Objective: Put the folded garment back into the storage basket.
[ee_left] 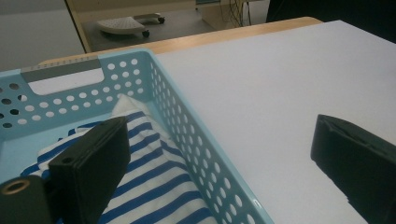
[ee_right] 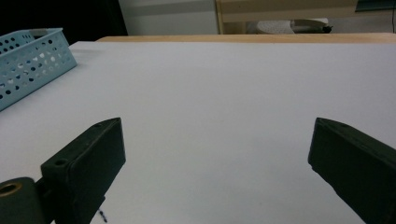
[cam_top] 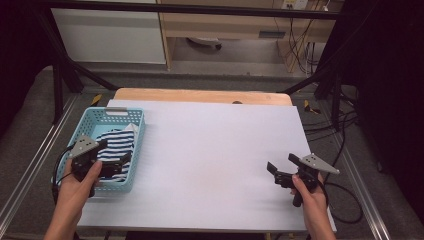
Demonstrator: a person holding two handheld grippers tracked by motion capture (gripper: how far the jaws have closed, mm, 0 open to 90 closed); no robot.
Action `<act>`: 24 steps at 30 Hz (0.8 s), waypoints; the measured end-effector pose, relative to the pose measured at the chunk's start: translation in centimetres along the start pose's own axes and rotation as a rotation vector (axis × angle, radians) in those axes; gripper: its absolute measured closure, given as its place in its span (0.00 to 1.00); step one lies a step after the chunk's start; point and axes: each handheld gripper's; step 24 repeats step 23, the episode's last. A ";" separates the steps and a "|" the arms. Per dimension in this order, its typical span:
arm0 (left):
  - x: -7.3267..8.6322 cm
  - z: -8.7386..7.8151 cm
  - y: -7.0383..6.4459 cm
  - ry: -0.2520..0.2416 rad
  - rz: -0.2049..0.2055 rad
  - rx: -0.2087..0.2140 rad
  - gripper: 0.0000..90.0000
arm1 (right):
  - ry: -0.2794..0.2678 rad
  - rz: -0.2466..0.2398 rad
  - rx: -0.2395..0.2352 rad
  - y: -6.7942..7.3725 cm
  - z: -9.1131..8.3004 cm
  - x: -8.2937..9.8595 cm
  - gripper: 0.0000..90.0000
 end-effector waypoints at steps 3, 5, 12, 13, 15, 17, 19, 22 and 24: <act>0.0 0.1 -0.1 0.002 0.001 0.003 0.05 | 0.014 -0.009 -0.004 0.3 0.3 0.6 0.05; 0.1 0.2 -0.2 0.002 0.004 0.005 0.05 | 0.028 -0.008 -0.014 0.6 0.5 1.0 0.05; 0.2 0.6 -0.5 0.008 0.007 0.025 0.05 | 0.072 -0.043 -0.046 1.7 1.5 1.8 0.05; 0.2 0.7 -0.6 0.007 0.008 0.028 0.05 | 0.076 -0.045 -0.053 1.9 1.7 1.9 0.05; 0.2 0.8 -0.8 0.008 0.008 0.032 0.06 | 0.082 -0.059 -0.067 2.2 2.1 1.9 0.05; 0.2 1.0 -1.0 0.008 0.008 0.039 0.06 | 0.085 -0.064 -0.077 2.5 2.4 2.0 0.05; 0.0 1.1 -1.3 0.006 0.016 0.041 0.06 | 0.087 -0.073 -0.081 2.6 2.6 1.9 0.05; -0.4 1.1 -2.1 -0.004 0.027 0.049 0.06 | 0.080 -0.078 -0.084 2.8 2.8 1.8 0.06; -0.6 1.1 -2.4 -0.004 0.035 0.052 0.06 | 0.079 -0.078 -0.084 2.8 2.8 1.8 0.06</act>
Point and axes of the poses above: each handheld gripper's, and its own axes: z roughly forward along the jaws, x roughly out of its underside, y roughly to its left, and after that the axes turned 5 degrees about z, right-handed
